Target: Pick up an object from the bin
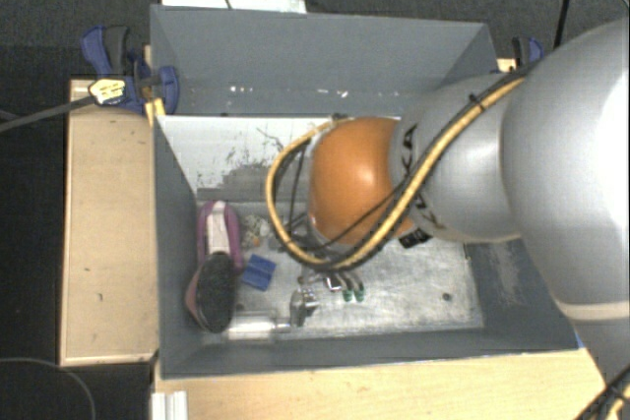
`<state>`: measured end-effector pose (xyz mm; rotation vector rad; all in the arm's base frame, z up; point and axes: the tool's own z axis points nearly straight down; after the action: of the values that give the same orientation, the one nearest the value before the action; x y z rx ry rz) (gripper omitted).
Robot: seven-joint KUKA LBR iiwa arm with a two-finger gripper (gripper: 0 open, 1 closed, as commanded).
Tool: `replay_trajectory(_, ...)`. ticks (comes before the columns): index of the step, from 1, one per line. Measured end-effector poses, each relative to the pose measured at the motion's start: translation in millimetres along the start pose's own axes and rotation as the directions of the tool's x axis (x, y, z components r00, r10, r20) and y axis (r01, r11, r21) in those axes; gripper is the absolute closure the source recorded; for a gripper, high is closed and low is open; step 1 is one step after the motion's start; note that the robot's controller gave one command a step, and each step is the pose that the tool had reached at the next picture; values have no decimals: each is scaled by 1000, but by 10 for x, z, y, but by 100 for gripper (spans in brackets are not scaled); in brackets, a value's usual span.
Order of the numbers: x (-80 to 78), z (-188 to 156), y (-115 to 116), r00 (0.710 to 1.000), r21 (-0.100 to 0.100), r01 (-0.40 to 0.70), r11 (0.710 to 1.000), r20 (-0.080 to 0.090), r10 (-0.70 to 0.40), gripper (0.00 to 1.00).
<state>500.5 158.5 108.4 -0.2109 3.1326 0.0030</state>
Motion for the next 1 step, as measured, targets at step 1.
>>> replay_trajectory(1, -265, -220, 367, 995, 5, -97, 995, 0, 97, 0)
